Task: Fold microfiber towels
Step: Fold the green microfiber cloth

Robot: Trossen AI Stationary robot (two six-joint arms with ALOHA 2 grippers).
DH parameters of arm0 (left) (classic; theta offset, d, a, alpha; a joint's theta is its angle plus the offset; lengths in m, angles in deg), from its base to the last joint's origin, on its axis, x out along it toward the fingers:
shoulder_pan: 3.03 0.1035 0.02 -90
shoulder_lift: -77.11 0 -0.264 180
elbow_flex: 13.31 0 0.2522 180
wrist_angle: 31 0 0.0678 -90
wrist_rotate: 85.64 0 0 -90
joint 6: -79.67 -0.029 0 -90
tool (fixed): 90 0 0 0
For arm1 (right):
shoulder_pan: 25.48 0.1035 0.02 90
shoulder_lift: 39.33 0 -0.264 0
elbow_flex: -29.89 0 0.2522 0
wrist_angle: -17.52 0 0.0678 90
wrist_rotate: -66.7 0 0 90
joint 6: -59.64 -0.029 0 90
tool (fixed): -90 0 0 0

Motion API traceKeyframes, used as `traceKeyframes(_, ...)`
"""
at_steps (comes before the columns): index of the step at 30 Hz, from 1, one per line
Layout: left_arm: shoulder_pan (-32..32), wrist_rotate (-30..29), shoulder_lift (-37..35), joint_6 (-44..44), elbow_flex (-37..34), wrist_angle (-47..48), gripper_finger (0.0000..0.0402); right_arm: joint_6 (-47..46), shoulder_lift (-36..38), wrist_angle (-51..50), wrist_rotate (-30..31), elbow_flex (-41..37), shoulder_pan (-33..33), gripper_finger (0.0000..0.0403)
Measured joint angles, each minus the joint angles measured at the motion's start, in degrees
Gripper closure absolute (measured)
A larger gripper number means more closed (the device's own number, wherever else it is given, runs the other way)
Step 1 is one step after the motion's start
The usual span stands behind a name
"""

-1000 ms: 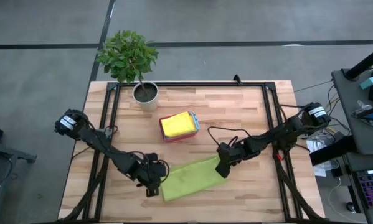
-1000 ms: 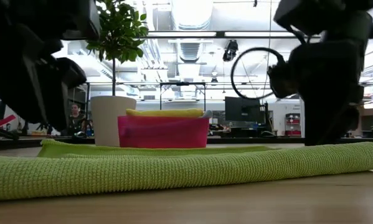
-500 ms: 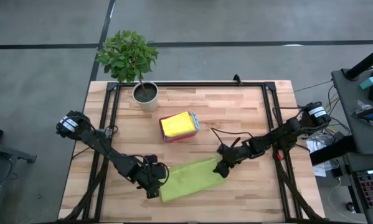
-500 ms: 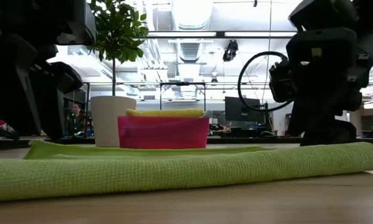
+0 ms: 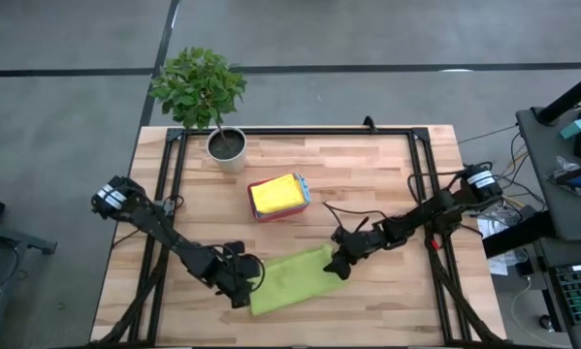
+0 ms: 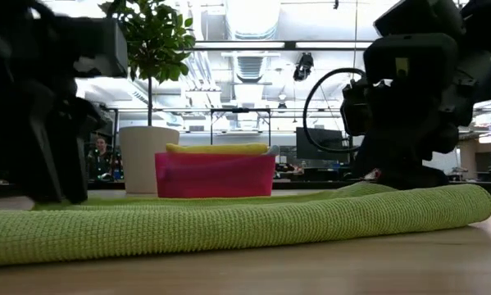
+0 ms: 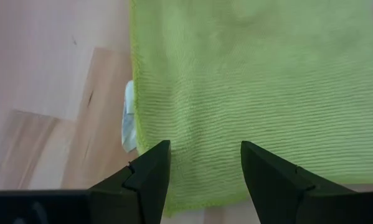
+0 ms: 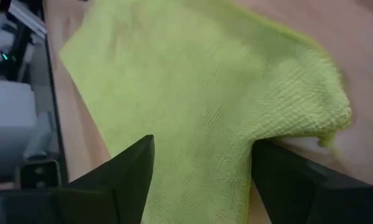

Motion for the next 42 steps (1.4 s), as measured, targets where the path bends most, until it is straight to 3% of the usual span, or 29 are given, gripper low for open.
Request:
traceKeyframes(6, 0.02, -0.04, 2.23, -0.03, -0.04, -0.1, 0.0222, 1.22, 0.71, -0.34, 0.89, 0.4, 0.05, 0.0212)
traceKeyframes(16, 0.11, -1.01, 1.98, -1.18, -0.11, 0.09, 0.0222, 3.55, 4.87, -2.64, 2.31, 0.21, -0.3, 0.0384)
traceKeyframes(23, 0.09, -0.79, -1.07, -4.21, -0.11, 1.06, 0.0222, 4.56, 13.6, -16.95, 2.57, 0.36, -2.83, 0.0393)
traceKeyframes(28, 0.11, -1.46, -1.51, -4.95, -0.43, -0.22, 0.0222, 7.65, 22.01, -37.44, 4.67, 4.48, -5.52, 0.0393)
traceKeyframes(31, 0.33, -3.4, -0.63, -7.44, -1.76, -6.66, 0.0222, 9.03, 25.19, -49.83, 8.36, 8.8, -6.5, 0.0394)
traceKeyframes(37, 1.27, -5.31, 2.27, -11.29, -4.04, -18.98, 0.0222, 10.37, 25.37, -65.43, 11.71, 18.69, -6.78, 0.0394)
traceKeyframes(42, 2.46, -5.93, 7.4, -18.07, -3.95, -30.91, 0.0222, 9.29, 20.87, -66.4, 11.42, 23.47, -6.66, 0.0394)
